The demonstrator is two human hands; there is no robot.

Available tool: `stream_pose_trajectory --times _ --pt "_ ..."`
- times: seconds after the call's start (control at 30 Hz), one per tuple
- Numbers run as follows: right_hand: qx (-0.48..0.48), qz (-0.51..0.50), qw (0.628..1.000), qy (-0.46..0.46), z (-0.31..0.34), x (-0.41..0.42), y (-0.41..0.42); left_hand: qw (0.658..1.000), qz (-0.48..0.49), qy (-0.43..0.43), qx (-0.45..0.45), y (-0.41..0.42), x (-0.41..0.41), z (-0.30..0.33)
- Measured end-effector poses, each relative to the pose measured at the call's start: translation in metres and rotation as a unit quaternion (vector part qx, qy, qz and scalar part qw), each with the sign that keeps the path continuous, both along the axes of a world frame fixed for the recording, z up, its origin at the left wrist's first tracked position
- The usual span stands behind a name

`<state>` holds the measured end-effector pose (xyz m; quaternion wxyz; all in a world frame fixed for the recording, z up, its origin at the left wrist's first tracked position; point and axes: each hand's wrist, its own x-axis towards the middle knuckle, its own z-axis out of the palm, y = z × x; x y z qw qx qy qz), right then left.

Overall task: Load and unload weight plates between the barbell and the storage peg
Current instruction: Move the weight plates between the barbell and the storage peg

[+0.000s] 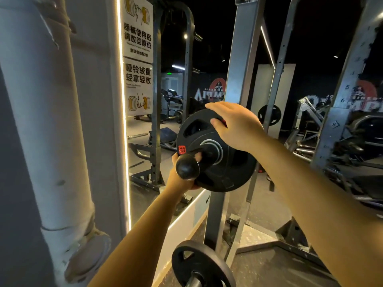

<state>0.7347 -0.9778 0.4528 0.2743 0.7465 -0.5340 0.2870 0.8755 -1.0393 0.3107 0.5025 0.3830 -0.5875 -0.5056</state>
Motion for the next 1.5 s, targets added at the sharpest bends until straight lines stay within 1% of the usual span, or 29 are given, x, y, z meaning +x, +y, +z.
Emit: stream_pose_trajectory --times 0.03,0.1,0.17,0.27,0.3,0.37,0.43,0.47,0.5,0.57,0.63,0.67,0.73,0.77,0.83,0.9,1.03,1.17,1.2,1.27,1.3,1.37,1.4,1.43,1.5 --pt "-0.001 0.001 1.000 0.000 0.000 0.000 -0.001 1.000 -0.003 -0.008 0.000 0.002 -0.002 0.002" --pt "-0.003 -0.010 1.000 0.000 -0.002 0.000 -0.001 0.998 -0.007 -0.058 0.017 0.010 -0.001 0.005" --pt "-0.041 -0.018 0.999 -0.031 -0.013 0.001 0.001 0.996 -0.004 -0.084 0.043 0.023 0.001 0.001" --pt "-0.136 -0.015 0.986 -0.095 -0.057 -0.004 0.014 0.996 -0.005 -0.086 0.025 0.046 0.003 -0.015" --pt "-0.152 -0.020 0.982 -0.113 -0.073 -0.007 0.019 0.996 -0.004 -0.086 0.023 0.050 0.003 -0.021" --pt "-0.144 -0.025 0.975 -0.165 -0.106 -0.015 0.032 0.994 -0.006 -0.113 0.005 0.056 0.003 -0.034" --pt "-0.101 -0.004 0.959 -0.266 -0.133 -0.019 0.048 0.985 -0.018 -0.168 -0.030 0.062 0.002 -0.044" --pt "-0.074 0.005 0.945 -0.317 -0.145 -0.020 0.055 0.981 -0.026 -0.185 -0.042 0.065 0.001 -0.050" --pt "-0.045 0.000 0.936 -0.350 -0.158 -0.022 0.061 0.980 -0.035 -0.192 -0.046 0.069 -0.001 -0.055" --pt "0.034 -0.034 0.931 -0.361 -0.186 -0.029 0.072 0.979 -0.046 -0.193 -0.034 0.072 -0.004 -0.068" --pt "0.130 -0.046 0.922 -0.362 -0.217 -0.041 0.081 0.978 -0.056 -0.200 -0.005 0.077 -0.005 -0.086" --pt "0.187 -0.057 0.908 -0.371 -0.232 -0.046 0.087 0.977 -0.063 -0.203 0.008 0.079 -0.005 -0.099" --pt "0.297 -0.076 0.865 -0.398 -0.257 -0.054 0.098 0.974 -0.065 -0.214 0.032 0.083 -0.006 -0.129" --pt "0.329 -0.078 0.848 -0.408 -0.270 -0.058 0.102 0.972 -0.061 -0.225 0.044 0.085 -0.005 -0.145" --pt "0.354 -0.082 0.836 -0.412 -0.291 -0.061 0.107 0.963 -0.058 -0.253 0.071 0.091 -0.001 -0.177" --pt "0.369 -0.089 0.831 -0.407 -0.308 -0.063 0.108 0.949 -0.056 -0.291 0.103 0.095 0.003 -0.203" --pt "0.411 -0.102 0.822 -0.382 -0.341 -0.070 0.093 0.932 -0.035 -0.333 0.136 0.093 0.003 -0.229" --pt "0.454 -0.094 0.801 -0.379 -0.364 -0.073 0.079 0.914 -0.037 -0.385 0.122 0.086 0.002 -0.236" --pt "0.452 -0.089 0.806 -0.372 -0.369 -0.075 0.075 0.910 -0.041 -0.395 0.117 0.084 0.001 -0.239" --pt "0.422 -0.097 0.838 -0.332 -0.377 -0.075 0.063 0.906 -0.025 -0.406 0.116 0.082 0.000 -0.245" --pt "0.413 -0.109 0.843 -0.326 -0.378 -0.073 0.056 0.903 -0.011 -0.415 0.108 0.081 0.002 -0.249" --pt "0.427 -0.126 0.827 -0.343 -0.376 -0.067 0.044 0.887 -0.004 -0.455 0.078 0.075 0.003 -0.254" --pt "0.440 -0.126 0.822 -0.338 -0.375 -0.064 0.041 0.878 -0.010 -0.474 0.066 0.073 0.004 -0.256" --pt "0.461 -0.121 0.823 -0.309 -0.377 -0.063 0.035 0.875 -0.003 -0.480 0.060 0.067 0.004 -0.258" --pt "0.509 -0.112 0.813 -0.258 -0.384 -0.063 0.021 0.890 0.028 -0.450 0.071 0.051 0.000 -0.252"
